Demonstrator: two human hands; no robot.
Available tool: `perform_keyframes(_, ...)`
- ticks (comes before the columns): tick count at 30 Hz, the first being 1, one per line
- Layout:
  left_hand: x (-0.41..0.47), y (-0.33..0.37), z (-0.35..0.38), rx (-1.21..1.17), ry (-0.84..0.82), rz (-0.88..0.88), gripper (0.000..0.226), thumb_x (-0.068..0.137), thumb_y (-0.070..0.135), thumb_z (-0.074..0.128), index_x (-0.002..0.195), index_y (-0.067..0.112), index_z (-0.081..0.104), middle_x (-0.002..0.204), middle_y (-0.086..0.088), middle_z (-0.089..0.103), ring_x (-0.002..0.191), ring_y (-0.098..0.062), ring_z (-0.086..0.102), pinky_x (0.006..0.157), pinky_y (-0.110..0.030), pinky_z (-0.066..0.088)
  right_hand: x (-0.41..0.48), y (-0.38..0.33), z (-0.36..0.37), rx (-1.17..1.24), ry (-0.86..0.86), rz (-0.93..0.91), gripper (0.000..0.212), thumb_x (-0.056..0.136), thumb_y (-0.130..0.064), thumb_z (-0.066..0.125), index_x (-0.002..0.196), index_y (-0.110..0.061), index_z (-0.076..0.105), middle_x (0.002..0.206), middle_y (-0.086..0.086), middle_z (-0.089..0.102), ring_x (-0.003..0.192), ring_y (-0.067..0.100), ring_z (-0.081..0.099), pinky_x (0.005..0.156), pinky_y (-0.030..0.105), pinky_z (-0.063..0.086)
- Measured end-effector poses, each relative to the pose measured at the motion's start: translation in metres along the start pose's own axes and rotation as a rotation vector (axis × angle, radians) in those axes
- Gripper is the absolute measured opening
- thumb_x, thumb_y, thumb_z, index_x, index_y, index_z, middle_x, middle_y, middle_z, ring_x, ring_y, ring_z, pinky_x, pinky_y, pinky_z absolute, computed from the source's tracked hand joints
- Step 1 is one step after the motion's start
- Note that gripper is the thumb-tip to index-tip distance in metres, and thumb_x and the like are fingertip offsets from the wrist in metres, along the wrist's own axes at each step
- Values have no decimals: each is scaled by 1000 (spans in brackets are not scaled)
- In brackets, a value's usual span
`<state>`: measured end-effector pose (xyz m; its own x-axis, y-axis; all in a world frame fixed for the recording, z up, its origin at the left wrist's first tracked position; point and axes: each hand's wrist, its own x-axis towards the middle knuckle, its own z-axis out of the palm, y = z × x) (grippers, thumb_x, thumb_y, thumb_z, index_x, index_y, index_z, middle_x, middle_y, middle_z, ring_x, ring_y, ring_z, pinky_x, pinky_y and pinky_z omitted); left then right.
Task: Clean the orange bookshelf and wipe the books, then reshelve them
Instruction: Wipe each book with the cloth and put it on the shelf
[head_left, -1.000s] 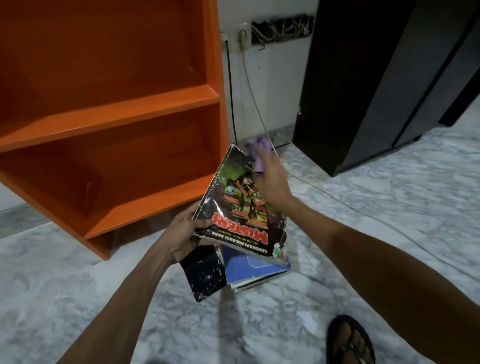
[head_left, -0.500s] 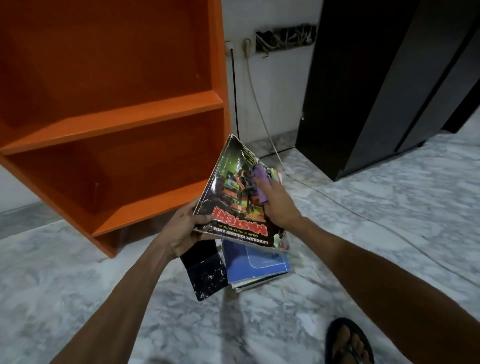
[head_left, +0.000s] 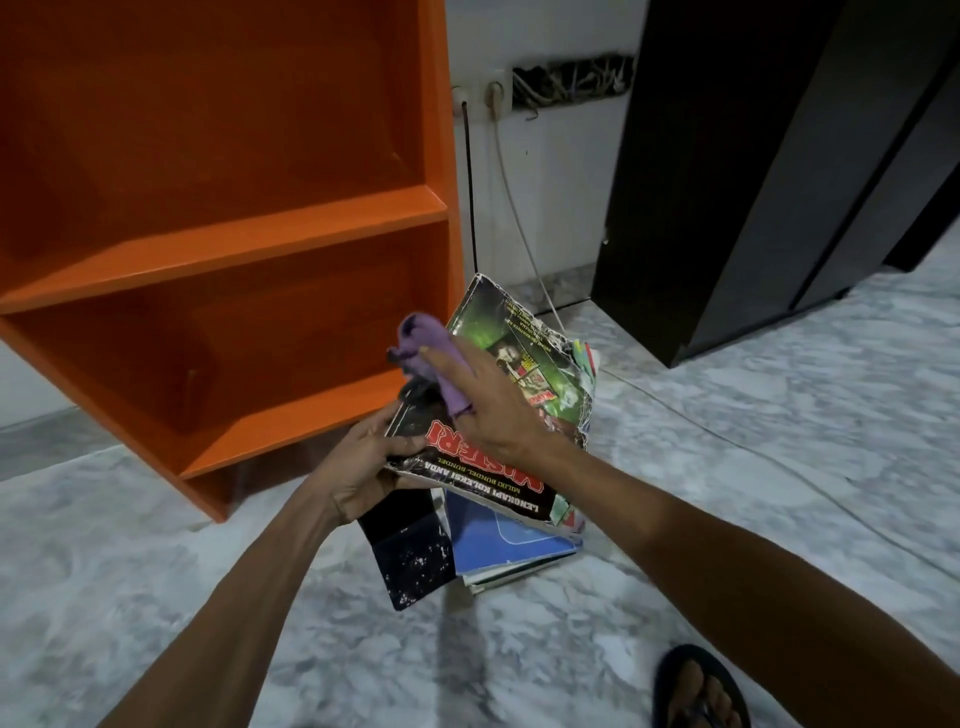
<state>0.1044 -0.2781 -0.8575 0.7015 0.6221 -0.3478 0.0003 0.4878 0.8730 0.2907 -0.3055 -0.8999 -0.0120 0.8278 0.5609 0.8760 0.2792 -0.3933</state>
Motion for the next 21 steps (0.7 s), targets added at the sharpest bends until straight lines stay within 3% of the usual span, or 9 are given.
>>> perform_keyframes(4, -5, 4, -16, 46, -7, 2, 56, 77, -4, 60, 126, 24, 57, 112, -20, 68, 95, -31, 67, 72, -43, 61, 10, 31, -19, -12, 78, 184, 58, 95, -9, 52, 147, -27, 36, 133, 19, 50, 108, 22, 51, 90, 44, 54)
perform_keyframes(6, -5, 8, -20, 49, -7, 7, 57, 79, -6, 59, 128, 25, 57, 117, -22, 66, 102, -34, 64, 84, -51, 57, 10, 55, -25, -70, 46, 326, 60, 94, -6, 53, 149, -23, 36, 128, 18, 51, 104, 21, 50, 87, 46, 55)
perform_keyframes(11, -8, 10, -28, 63, -3, 11, 54, 84, -9, 55, 127, 24, 57, 115, -22, 67, 99, -33, 67, 81, -53, 57, -6, 107, -41, -286, -56, 590, 69, 91, 1, 50, 150, -30, 33, 126, 24, 50, 109, 38, 53, 89, 47, 51)
perform_keyframes(14, -10, 10, -35, 70, 30, 29, 58, 79, -6, 59, 129, 24, 56, 112, -20, 68, 96, -32, 67, 80, -55, 56, -22, 130, -55, -259, 67, 938, 53, 91, -4, 46, 141, -22, 46, 132, 22, 47, 111, 41, 55, 93, 44, 48)
perform_keyframes(16, -9, 10, -38, 38, 50, 45, 55, 83, -7, 56, 129, 23, 55, 109, -19, 70, 94, -31, 68, 78, -53, 57, -28, 130, -61, 42, 119, 1206, 35, 93, -7, 46, 125, -10, 58, 115, 16, 57, 96, 31, 61, 81, 35, 52)
perform_keyframes(18, -6, 12, -35, -8, 66, 57, 50, 88, -9, 52, 126, 23, 56, 101, -16, 73, 88, -29, 70, 72, -48, 60, -31, 104, -70, 713, 189, 1410, 20, 93, -11, 45, 97, -4, 64, 82, 12, 62, 67, 24, 63, 57, 22, 52)
perform_keyframes(19, -4, 13, -32, -33, 69, 55, 48, 88, -10, 51, 123, 23, 57, 98, -15, 73, 87, -29, 71, 70, -47, 61, -32, 86, -74, 1084, 184, 1426, 27, 96, -22, 46, 88, -5, 65, 75, 13, 65, 59, 24, 65, 51, 21, 53)
perform_keyframes(20, -1, 13, -28, -55, 71, 50, 47, 89, -10, 50, 121, 24, 58, 97, -15, 74, 87, -30, 70, 69, -47, 61, -34, 67, -78, 1359, 164, 1371, 47, 99, -40, 43, 87, -3, 70, 78, 18, 70, 63, 26, 70, 53, 27, 57)
perform_keyframes(21, 1, 15, -25, -65, 70, 52, 46, 88, -10, 50, 119, 24, 59, 98, -15, 74, 89, -32, 69, 70, -47, 61, -34, 53, -81, 1479, 114, 1292, 67, 97, -59, 39, 95, -2, 74, 92, 22, 73, 75, 31, 74, 60, 36, 61)
